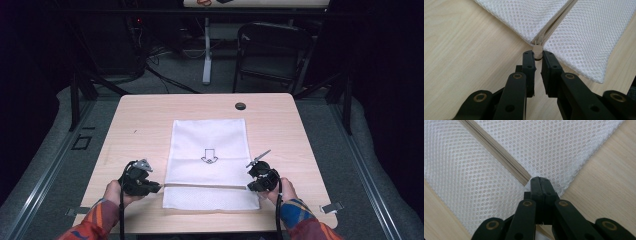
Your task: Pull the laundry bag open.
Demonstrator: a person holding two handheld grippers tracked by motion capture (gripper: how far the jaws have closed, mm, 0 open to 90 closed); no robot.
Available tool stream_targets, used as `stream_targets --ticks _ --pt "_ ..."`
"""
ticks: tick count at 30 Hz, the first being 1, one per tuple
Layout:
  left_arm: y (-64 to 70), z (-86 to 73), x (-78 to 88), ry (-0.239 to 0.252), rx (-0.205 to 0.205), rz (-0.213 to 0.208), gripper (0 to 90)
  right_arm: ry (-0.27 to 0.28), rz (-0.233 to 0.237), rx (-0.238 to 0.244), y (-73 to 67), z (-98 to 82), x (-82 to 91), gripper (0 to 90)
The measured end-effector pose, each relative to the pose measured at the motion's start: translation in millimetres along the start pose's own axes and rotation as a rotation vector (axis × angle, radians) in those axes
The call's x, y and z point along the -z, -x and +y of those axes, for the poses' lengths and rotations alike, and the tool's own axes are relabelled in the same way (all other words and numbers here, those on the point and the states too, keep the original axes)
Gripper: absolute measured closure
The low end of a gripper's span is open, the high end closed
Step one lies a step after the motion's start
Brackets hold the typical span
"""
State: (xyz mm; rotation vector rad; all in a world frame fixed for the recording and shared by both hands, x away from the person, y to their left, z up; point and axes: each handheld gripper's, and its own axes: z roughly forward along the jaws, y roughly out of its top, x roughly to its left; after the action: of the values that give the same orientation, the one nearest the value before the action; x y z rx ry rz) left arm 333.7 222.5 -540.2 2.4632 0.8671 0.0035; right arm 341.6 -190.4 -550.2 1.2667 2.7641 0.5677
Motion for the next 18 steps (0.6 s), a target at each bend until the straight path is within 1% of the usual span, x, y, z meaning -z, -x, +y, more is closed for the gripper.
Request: stream_targets --ticks 1,2,3,4,5,6,7,8,9,10,11,12,13,14,15,16,18 --pt "-0.2 0.5 0.3 -0.004 -0.004 0.0 81.1 0.045 -0.005 -0.021 -2.5 -1.9 -2.9 90.0" --pt "0.3 1.3 0.3 -0.006 -0.008 0.003 81.0 0.075 -0.006 -0.043 -4.0 -3.2 -4.9 90.0" --pt "0.7 2.1 0.2 -0.002 -0.006 0.007 80.7 0.044 -0.004 -0.015 -2.8 -1.9 -2.5 90.0" --pt "0.7 2.8 0.5 -0.009 -0.007 0.005 80.3 0.019 -0.005 0.032 -1.7 -1.0 -0.8 90.0" --pt "0.7 3.4 0.7 -0.008 -0.006 0.006 79.3 0.023 0.01 0.039 -2.3 -1.0 -0.7 87.2" --pt "0.5 3.8 1.3 -0.003 0.001 -0.001 74.3 0.029 0.037 0.048 -2.8 -0.8 0.7 81.1" --pt "0.3 4.4 1.7 -0.002 0.005 -0.003 67.8 0.048 0.04 0.063 -4.7 -0.7 1.7 78.7" --pt "0.8 4.9 2.8 -0.003 0.001 0.005 63.9 0.042 0.011 0.083 -6.6 0.5 5.2 75.0" --pt "1.1 5.4 4.4 0.001 0.005 0.007 58.5 0.056 0.005 0.095 -7.4 1.2 8.6 70.4" --pt "1.7 6.0 5.8 0.004 0.011 0.012 53.1 0.078 0.011 0.093 -7.9 1.6 11.7 67.3" --pt "2.6 6.4 7.8 0.005 0.013 0.024 49.7 0.09 -0.011 0.097 -8.3 1.6 15.8 65.5" --pt "3.0 6.7 9.9 0.009 0.021 0.031 46.0 0.131 -0.02 0.081 -9.6 0.5 18.2 62.4" --pt "3.2 6.8 11.7 0.013 0.029 0.037 43.3 0.129 -0.022 0.097 -7.7 0.6 22.7 58.2" --pt "3.8 6.5 13.5 0.018 0.035 0.044 41.0 0.141 -0.025 0.089 -7.1 -0.3 25.8 56.4" --pt "3.6 6.3 15.0 0.022 0.037 0.048 38.9 0.141 -0.028 0.091 -5.8 -1.2 29.7 54.6" --pt "3.5 6.3 15.9 0.022 0.039 0.048 37.4 0.146 -0.024 0.084 -4.7 -2.5 32.4 51.6" --pt "4.1 6.1 17.6 0.02 0.045 0.065 34.3 0.146 -0.033 0.069 -2.3 -5.2 36.3 47.9"
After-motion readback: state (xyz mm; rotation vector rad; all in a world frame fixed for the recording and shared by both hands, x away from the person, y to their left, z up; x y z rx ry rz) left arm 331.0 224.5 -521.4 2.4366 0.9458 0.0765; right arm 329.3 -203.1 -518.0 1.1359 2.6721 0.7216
